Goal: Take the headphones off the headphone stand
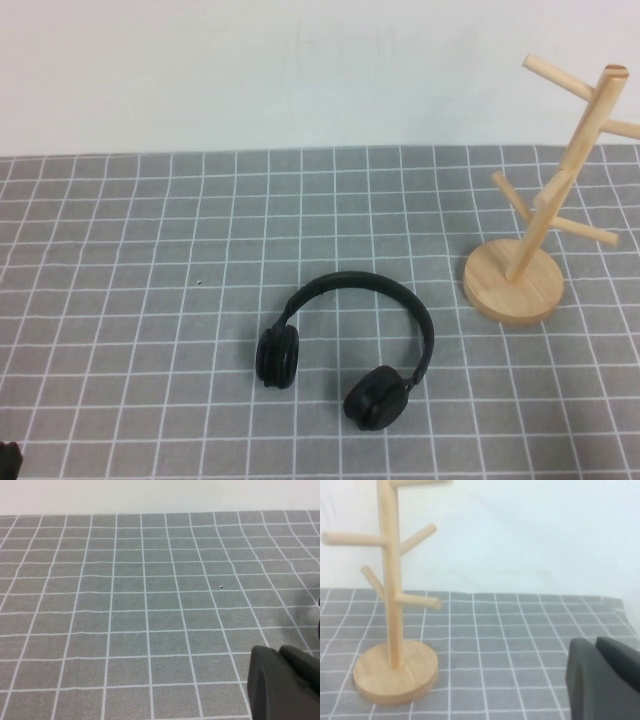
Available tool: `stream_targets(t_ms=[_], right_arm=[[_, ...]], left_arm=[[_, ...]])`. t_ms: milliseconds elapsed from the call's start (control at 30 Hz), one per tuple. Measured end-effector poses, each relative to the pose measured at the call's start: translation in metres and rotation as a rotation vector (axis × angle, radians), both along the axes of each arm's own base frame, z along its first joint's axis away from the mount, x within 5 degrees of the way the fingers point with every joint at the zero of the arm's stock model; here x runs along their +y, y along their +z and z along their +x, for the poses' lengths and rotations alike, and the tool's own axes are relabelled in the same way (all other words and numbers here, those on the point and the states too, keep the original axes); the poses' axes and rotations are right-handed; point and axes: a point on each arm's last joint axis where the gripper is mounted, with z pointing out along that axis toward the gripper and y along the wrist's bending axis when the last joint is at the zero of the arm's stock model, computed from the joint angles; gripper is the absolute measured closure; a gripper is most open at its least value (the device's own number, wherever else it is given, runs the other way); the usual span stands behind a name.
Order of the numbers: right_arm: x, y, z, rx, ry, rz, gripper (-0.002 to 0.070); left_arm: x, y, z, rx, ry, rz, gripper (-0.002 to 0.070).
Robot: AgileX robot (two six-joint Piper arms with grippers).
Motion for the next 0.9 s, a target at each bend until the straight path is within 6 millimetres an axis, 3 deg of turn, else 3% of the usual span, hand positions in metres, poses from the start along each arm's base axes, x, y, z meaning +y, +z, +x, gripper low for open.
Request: stream_targets(t_ms=[333,900], right_arm=[[-0.003,-0.02,-0.004,0.213,-0.037,0.033,0.0685],[-0.003,-0.021,-0.004,0.222,-0.039,0.033,0.0685]], left_arm=[[0.0,0.0,0.0,0.0,0.0,0.0,0.0681],[0.0,0.0,0.0,0.0,0.0,0.0,0.0681]])
